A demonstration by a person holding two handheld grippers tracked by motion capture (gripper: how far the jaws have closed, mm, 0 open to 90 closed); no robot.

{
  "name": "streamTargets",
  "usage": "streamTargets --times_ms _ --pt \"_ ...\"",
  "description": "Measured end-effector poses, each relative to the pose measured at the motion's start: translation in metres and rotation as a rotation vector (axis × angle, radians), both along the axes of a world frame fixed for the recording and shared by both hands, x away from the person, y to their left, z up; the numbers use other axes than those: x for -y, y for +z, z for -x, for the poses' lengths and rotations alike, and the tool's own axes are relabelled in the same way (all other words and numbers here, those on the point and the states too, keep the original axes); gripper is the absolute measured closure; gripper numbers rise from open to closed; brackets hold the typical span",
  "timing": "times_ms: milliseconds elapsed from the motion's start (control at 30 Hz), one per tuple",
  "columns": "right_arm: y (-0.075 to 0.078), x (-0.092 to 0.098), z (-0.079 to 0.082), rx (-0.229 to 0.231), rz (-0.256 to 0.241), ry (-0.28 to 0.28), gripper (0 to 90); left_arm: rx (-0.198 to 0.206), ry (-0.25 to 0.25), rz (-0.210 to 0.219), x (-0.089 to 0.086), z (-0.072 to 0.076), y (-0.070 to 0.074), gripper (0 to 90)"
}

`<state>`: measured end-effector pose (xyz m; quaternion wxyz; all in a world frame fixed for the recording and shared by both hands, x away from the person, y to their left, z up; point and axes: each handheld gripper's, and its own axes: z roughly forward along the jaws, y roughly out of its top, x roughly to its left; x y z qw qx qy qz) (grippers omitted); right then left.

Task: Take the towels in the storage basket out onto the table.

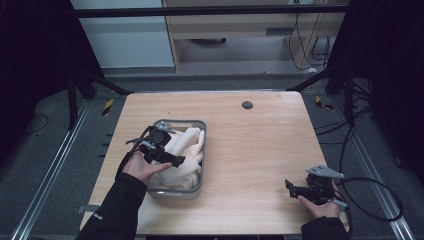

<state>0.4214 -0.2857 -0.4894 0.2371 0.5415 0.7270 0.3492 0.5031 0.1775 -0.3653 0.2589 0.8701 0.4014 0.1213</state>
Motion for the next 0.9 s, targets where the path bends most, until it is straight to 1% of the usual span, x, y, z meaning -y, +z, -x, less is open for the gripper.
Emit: streamTargets --times_ms 33,67,200,233,300,333,433,533,600,700,767,900 --pt "0.000 0.000 0.000 0.004 0.005 0.002 5.8 -0.007 0.000 -0.003 0.000 -0.001 -0.002 11.7" --pt "0.000 0.000 0.000 -0.002 -0.001 0.002 5.5 -0.012 0.001 -0.005 0.001 -0.002 -0.004 11.1" --pt "-0.001 -0.001 -0.001 -0.009 0.009 0.005 5.1 -0.032 -0.010 -0.020 0.001 -0.004 -0.010 9.7" --pt "-0.001 -0.001 -0.001 -0.014 0.001 0.003 4.9 -0.034 -0.007 -0.019 0.002 -0.005 -0.012 9.5" --pt "-0.001 -0.001 -0.001 -0.012 0.004 0.002 4.7 -0.046 -0.009 -0.028 0.001 -0.007 -0.016 9.5" --pt "-0.001 -0.001 -0.001 -0.014 0.006 0.004 4.6 -0.049 -0.003 -0.023 0.002 -0.007 -0.017 9.5" --pt "-0.002 -0.002 -0.002 -0.021 0.015 0.007 4.3 -0.067 -0.004 -0.033 0.002 -0.009 -0.023 9.5" --pt "-0.003 -0.002 -0.002 -0.027 0.023 0.010 4.3 -0.079 0.003 -0.030 0.001 -0.010 -0.027 9.8" --pt "-0.003 -0.002 -0.002 -0.027 0.025 0.011 4.3 -0.085 0.007 -0.017 0.001 -0.010 -0.029 11.0" --pt "-0.002 -0.002 -0.002 -0.034 0.020 0.011 4.2 -0.098 0.003 -0.016 0.001 -0.010 -0.033 14.3" --pt "-0.003 -0.002 -0.002 -0.034 0.027 0.012 4.1 -0.106 0.001 -0.018 0.000 -0.011 -0.034 15.6" --pt "-0.003 -0.003 -0.003 -0.040 0.031 0.012 4.0 -0.120 0.004 -0.015 0.000 -0.012 -0.037 21.2"
